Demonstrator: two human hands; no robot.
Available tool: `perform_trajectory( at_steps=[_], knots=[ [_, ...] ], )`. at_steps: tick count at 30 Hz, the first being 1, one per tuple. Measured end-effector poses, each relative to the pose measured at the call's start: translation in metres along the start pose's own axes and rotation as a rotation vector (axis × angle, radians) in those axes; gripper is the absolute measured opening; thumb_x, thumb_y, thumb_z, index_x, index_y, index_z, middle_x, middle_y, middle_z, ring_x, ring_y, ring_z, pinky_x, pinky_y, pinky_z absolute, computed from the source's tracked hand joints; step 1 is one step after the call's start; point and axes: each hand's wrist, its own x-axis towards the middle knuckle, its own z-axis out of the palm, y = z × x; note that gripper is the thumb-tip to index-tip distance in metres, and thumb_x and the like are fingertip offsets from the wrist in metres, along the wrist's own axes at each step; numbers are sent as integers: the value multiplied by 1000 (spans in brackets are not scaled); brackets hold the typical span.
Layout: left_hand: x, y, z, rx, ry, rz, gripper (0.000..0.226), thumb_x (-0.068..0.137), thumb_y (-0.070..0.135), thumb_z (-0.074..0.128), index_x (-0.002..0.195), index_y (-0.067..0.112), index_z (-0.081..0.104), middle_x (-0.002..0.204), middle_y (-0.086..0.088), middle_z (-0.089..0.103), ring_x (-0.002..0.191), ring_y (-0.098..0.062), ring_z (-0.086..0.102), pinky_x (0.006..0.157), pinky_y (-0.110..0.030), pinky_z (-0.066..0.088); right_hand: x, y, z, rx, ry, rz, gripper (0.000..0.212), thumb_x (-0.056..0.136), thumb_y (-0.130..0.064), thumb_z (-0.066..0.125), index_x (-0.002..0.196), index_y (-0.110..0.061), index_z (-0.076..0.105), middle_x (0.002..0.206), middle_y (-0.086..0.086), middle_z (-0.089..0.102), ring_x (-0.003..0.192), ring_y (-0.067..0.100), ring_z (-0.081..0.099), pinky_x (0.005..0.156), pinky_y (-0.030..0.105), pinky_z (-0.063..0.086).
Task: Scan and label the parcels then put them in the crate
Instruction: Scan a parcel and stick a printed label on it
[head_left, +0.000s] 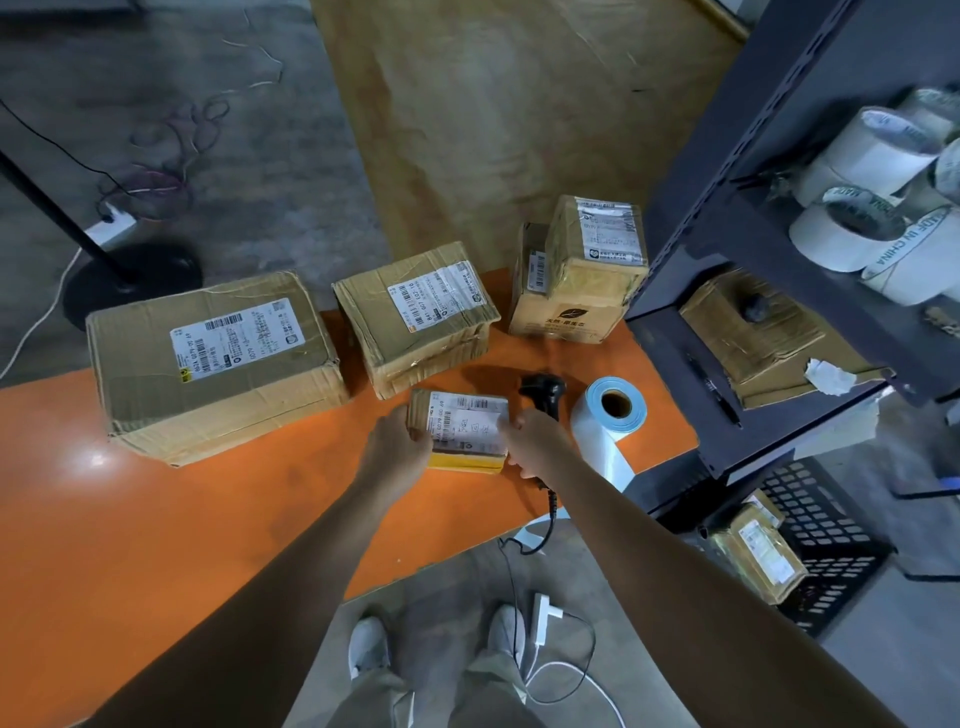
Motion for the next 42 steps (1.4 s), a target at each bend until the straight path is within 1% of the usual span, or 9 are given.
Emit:
perform_trajectory(
  at_steps=[2,6,10,17,22,26,31,37,42],
  knots=[
    [-1,3,3,-113,-32,-57,30,95,11,47,124,15,52,88,3,56,70,-20,54,57,-32,40,1,0,0,37,1,-6,48,105,-43,35,118,-1,55,96,16,70,81,24,71,75,38,61],
    [-10,8,6,-193,57,-99,36,96,19,54,130,13,45,99,-1,54,73,-21,56,62,-38,47,-4,2,-9,150,68,-78,44,104,-34,38,126,0,55,116,21,63,107,37,61,84,38,48],
    [-22,23,8,-281,127,-144,34,93,27,62,118,19,41,100,0,50,75,-14,53,77,-49,54,-7,0,-21,223,124,-124,45,101,-48,39,114,-7,52,94,9,60,78,21,57,59,30,41],
    [-44,53,-1,-399,123,27,31,92,31,65,114,26,44,93,5,57,75,-11,57,66,-32,47,-39,4,-48,509,191,-108,48,91,-58,52,108,-13,46,80,-1,56,69,16,56,58,31,45],
    [-61,69,-8,-418,-40,136,34,93,35,63,117,30,39,94,13,51,85,-17,59,86,-48,54,-84,16,-51,601,341,-108,43,96,-54,45,123,-20,46,86,1,54,76,20,55,73,45,50],
    [-84,71,-6,-447,-211,196,31,96,30,60,120,30,42,116,-3,54,95,-20,61,87,-50,56,-133,32,-43,652,525,-68,40,99,-47,46,124,-16,50,88,3,54,75,21,52,66,37,46],
    [-127,73,10,-410,-355,305,27,97,25,58,120,27,45,114,-5,57,92,-22,63,84,-49,56,-199,65,-21,753,665,59,46,95,-58,47,126,-24,49,104,3,60,98,27,61,85,48,52],
    [-191,79,49,-348,-560,410,22,96,26,57,116,29,46,112,-1,57,97,-21,60,83,-48,55,-279,124,-6,786,841,197,46,98,-55,43,128,-20,49,107,3,57,91,24,57,57,30,44],
    [-239,95,89,-269,-661,458,23,96,28,58,115,28,45,105,-1,59,91,-18,60,81,-46,55,-332,173,-3,845,908,272,40,98,-56,41,123,-26,49,111,8,62,90,25,60,62,32,48]
  ],
)
